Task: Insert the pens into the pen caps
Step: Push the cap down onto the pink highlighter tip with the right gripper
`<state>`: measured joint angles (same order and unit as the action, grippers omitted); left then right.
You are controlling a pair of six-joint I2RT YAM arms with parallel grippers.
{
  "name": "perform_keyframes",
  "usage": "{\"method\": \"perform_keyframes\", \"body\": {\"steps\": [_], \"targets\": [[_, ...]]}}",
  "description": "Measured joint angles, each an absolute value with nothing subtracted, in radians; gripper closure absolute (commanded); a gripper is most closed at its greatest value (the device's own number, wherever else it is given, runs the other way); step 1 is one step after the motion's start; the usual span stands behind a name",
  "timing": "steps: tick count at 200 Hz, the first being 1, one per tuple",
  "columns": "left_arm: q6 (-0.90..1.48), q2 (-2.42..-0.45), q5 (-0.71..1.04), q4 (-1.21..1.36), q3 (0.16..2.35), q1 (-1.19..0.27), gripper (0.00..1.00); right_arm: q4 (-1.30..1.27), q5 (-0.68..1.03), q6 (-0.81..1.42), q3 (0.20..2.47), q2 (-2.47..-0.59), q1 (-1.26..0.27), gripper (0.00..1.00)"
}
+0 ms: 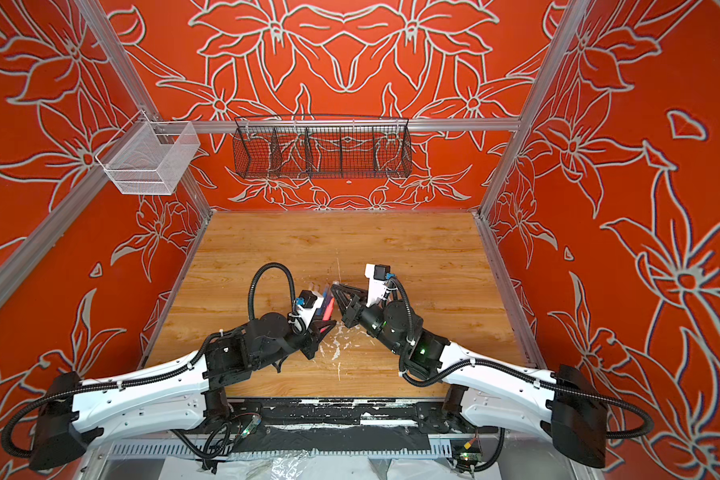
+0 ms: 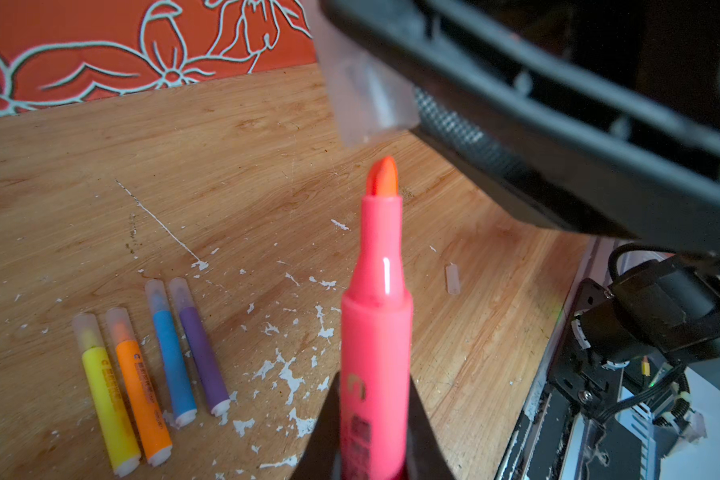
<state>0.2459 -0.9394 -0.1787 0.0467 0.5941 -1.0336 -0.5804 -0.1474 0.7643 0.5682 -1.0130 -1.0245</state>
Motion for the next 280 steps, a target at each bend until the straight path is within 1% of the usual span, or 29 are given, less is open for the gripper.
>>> {"method": "perform_keyframes", "body": {"steps": [138, 190, 280], "targets": [[0.299, -0.938, -0.173, 0.058, 0.592, -1.034, 1.0, -0.662, -0.183, 0.767, 0.541, -1.037, -1.063, 1.0], [0.334, -0.917, -0.174, 0.108, 0.54, -1.034, 1.0, -0.67, -0.212, 0.765, 0.537, -1.061, -1.083, 1.0], [0.35, -0.916, -0.188, 0.136, 0.54, -1.034, 1.0, -0.709, -0.232, 0.759, 0.526, -1.093, -1.108, 1.0]]}}
